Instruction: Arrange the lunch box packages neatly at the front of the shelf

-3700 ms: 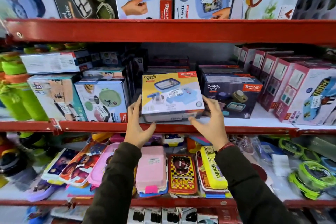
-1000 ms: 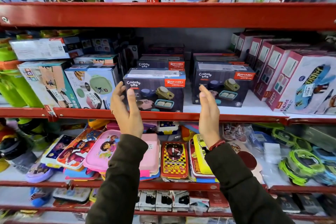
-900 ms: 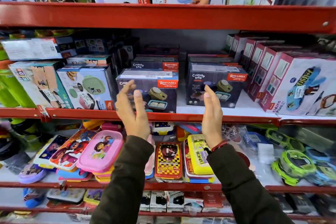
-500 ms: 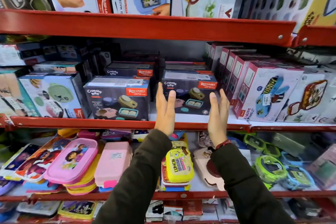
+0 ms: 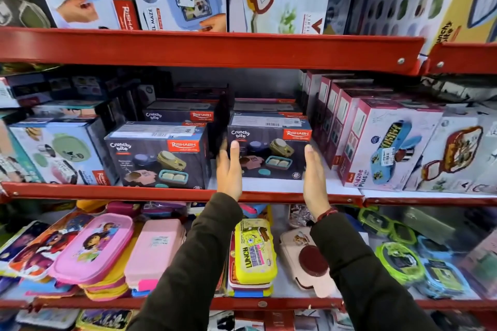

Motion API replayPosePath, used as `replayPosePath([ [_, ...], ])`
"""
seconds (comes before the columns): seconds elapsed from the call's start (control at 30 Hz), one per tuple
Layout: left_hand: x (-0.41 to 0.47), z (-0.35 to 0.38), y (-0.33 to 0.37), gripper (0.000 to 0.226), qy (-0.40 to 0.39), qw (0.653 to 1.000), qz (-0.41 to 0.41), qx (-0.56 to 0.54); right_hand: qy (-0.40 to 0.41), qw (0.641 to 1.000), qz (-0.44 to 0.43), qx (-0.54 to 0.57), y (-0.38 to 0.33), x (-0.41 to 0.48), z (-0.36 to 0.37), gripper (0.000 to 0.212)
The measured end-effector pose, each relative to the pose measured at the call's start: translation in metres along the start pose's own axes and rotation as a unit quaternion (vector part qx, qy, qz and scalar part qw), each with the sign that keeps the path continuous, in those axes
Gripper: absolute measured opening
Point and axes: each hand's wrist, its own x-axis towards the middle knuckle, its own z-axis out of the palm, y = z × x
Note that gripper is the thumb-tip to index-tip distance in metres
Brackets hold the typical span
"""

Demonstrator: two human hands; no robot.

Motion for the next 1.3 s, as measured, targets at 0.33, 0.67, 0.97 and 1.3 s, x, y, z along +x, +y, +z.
replayPosePath([
  [0.33,-0.022,-0.014,-0.008,0.063,0.009,0.995,0.078,0.055,0.043,0.998,-0.043,0.012,0.003,-0.011,-0.020,0.086],
  [0.67,-0.045,-0.018,-0.005,0.046,0.023,0.993,0.100,0.052,0.069,0.995,-0.070,0.003,0.005,-0.029,-0.027,0.067],
  [0.97,-0.056,-0.020,-0.006,0.047,0.033,0.994,0.091,0.040,0.061,0.996,-0.058,-0.004,0.000,-0.039,-0.031,0.064],
  [1.3,-0.061,-0.017,-0.006,0.069,0.045,0.984,0.113,0.131,0.074,0.994,-0.082,-0.011,-0.006,-0.038,-0.035,0.036],
])
